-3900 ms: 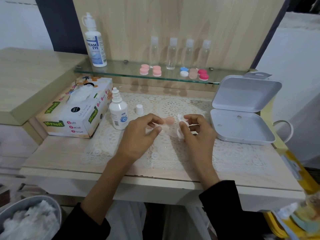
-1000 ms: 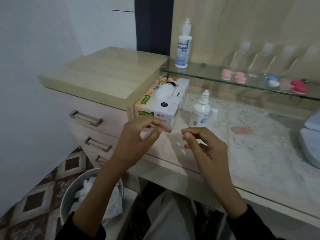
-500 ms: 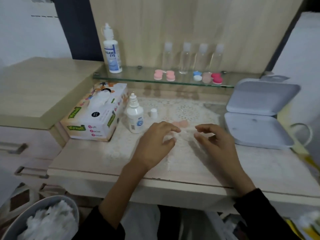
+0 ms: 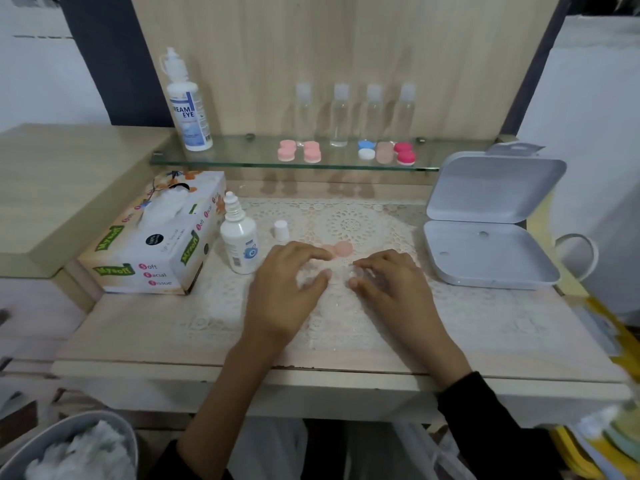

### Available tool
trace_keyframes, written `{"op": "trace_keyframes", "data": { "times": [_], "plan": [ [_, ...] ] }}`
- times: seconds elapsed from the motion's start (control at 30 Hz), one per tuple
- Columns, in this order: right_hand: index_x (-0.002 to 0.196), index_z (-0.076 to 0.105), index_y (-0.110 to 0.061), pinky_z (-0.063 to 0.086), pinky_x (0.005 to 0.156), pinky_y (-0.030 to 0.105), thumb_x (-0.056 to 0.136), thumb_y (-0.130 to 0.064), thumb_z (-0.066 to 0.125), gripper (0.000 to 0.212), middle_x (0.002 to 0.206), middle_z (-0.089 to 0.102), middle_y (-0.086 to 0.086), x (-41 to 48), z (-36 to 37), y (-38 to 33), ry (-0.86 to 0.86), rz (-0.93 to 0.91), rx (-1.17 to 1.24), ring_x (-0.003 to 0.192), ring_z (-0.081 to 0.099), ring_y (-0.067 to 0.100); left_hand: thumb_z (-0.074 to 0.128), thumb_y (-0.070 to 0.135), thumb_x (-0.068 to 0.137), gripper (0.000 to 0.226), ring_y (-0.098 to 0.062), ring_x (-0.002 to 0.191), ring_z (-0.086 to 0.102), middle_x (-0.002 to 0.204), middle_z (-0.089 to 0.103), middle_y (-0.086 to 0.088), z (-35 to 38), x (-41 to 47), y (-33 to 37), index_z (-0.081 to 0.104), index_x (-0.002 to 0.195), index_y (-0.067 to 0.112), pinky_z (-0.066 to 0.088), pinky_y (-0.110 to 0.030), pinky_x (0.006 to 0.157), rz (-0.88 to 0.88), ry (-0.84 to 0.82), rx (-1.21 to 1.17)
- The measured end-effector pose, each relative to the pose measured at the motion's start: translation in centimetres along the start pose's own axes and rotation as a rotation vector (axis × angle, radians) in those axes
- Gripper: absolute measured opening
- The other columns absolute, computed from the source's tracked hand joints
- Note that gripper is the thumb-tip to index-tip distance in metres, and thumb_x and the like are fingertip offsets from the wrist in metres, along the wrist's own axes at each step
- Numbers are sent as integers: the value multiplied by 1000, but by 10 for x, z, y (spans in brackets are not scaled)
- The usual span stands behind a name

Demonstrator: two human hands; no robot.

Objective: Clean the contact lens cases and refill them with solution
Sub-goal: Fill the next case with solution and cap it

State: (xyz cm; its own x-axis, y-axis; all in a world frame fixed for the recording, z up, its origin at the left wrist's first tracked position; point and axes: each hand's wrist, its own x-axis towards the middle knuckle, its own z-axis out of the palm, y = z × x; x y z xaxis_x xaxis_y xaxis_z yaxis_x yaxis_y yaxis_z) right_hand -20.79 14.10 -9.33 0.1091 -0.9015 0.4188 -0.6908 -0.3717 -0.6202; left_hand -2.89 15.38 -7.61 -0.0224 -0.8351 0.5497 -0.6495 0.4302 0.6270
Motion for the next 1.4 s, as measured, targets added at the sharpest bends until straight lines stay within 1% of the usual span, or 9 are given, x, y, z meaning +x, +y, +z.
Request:
{"op": "trace_keyframes", "data": {
  "times": [0.13, 0.2, 0.3, 0.4, 0.5, 0.57, 0.9, 1.07, 1.4],
  "plan": [
    [107, 72, -19, 42, 90, 36, 86, -34, 67, 26, 104, 62, -7, 0, 1, 1, 6, -2, 1, 102, 48, 12, 70, 6, 81, 30, -17, 107, 51, 113, 56, 3, -21, -5, 2, 62, 110, 10, 46, -43, 86, 101, 536, -9],
    [106, 71, -20, 42, 90, 37, 86, -34, 67, 25, 104, 61, -9, 0, 1, 2, 12, -14, -8, 101, 48, 11, 73, 7, 78, 54, -21, 123, 44, 129, 47, -3, -31, 0, -12, 50, 127, 6, 42, -51, 96, -6, 613, -8],
    [106, 70, -20, 41, 92, 38, 88, -34, 67, 23, 105, 60, -10, -1, 1, 1, 16, -12, -11, 102, 47, 9, 75, 9, 78, 74, -10, 129, 41, 141, 42, 3, -38, 9, -27, 35, 140, 14, 38, -38, 108, -310, 412, -271],
    [106, 70, -21, 41, 92, 39, 88, -35, 66, 23, 104, 60, -10, -2, 1, 0, 19, -18, 4, 102, 47, 9, 72, 9, 81, 60, -10, 116, 52, 124, 53, 6, -39, 12, -36, 43, 132, 19, 45, -13, 89, -425, 209, -359],
    [106, 70, -24, 42, 91, 37, 86, -38, 68, 25, 104, 59, -13, 0, 1, 0, 21, -19, -1, 102, 47, 7, 72, 16, 82, 50, -16, 110, 57, 117, 59, 2, -44, 12, -50, 50, 127, 17, 48, -26, 93, -429, 152, -294],
    [107, 69, -27, 40, 92, 34, 84, -40, 70, 27, 104, 57, -15, -1, 1, 0, 20, -10, 18, 103, 46, 6, 74, 21, 80, 52, -18, 112, 55, 122, 58, 0, -50, 13, -56, 51, 126, 21, 46, -38, 97, -357, 86, -213],
    [104, 71, -27, 40, 92, 33, 82, -39, 72, 25, 101, 56, -17, -1, 1, 1, 33, -5, 27, 101, 45, 3, 84, 13, 67, 60, -26, 95, 54, 107, 58, -5, -61, 31, -54, 61, 122, 11, 43, -35, 79, 227, -287, 467],
    [106, 70, -27, 37, 87, 28, 83, -39, 71, 26, 101, 56, -17, 0, 1, 1, 22, -18, 3, 101, 45, 5, 89, 8, 56, 65, -32, 83, 59, 100, 64, -10, -61, 41, -47, 64, 116, 7, 51, -46, 68, 350, -375, 584],
    [105, 71, -26, 39, 89, 32, 82, -39, 73, 26, 102, 58, -14, -1, 1, 3, 24, -16, 14, 101, 46, 7, 91, 12, 45, 63, -32, 73, 59, 90, 65, -11, -62, 47, -38, 68, 105, 9, 50, -42, 57, 450, -406, 705]
  ]
}}
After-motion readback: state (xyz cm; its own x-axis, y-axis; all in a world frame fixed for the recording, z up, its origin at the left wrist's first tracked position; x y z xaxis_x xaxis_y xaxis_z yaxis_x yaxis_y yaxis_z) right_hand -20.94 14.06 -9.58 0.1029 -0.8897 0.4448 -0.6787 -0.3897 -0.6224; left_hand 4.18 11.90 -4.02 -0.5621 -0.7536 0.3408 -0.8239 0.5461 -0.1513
